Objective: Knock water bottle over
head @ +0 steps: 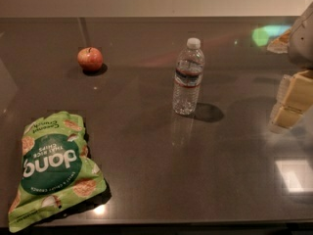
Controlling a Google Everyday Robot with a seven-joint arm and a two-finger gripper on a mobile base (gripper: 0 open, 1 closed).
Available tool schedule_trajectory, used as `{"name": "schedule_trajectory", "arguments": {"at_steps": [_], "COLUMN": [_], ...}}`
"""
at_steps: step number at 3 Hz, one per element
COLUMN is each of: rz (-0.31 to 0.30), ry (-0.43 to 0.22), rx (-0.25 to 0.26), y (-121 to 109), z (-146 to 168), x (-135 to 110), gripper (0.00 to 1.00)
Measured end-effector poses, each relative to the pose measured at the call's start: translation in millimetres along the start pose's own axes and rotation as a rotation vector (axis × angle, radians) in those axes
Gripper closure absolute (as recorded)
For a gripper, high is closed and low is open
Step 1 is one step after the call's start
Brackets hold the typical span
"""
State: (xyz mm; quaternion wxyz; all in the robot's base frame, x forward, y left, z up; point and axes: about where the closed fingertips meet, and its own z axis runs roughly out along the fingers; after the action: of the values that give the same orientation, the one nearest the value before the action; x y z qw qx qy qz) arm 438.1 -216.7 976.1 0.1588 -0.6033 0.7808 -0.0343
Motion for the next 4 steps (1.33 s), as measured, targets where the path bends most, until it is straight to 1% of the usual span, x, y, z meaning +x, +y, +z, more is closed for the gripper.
{"name": "schedule_trajectory", "arguments": {"at_steps": [1,2,3,4], "rz": [0.000,0.012,0.035,0.073], "ry": [-0.001,-0.044,-0.127,-0.232], "rx": [0.002,0.023,0.021,0.000], "y": [-0.3,-10.7,-28.6,-48.3], "z": [-0.4,2.0,16.6,40.4], "x": [-0.3,-8.3,-27.2,-55.0], "gripper": [0.00,0.00,0.00,0.00]}}
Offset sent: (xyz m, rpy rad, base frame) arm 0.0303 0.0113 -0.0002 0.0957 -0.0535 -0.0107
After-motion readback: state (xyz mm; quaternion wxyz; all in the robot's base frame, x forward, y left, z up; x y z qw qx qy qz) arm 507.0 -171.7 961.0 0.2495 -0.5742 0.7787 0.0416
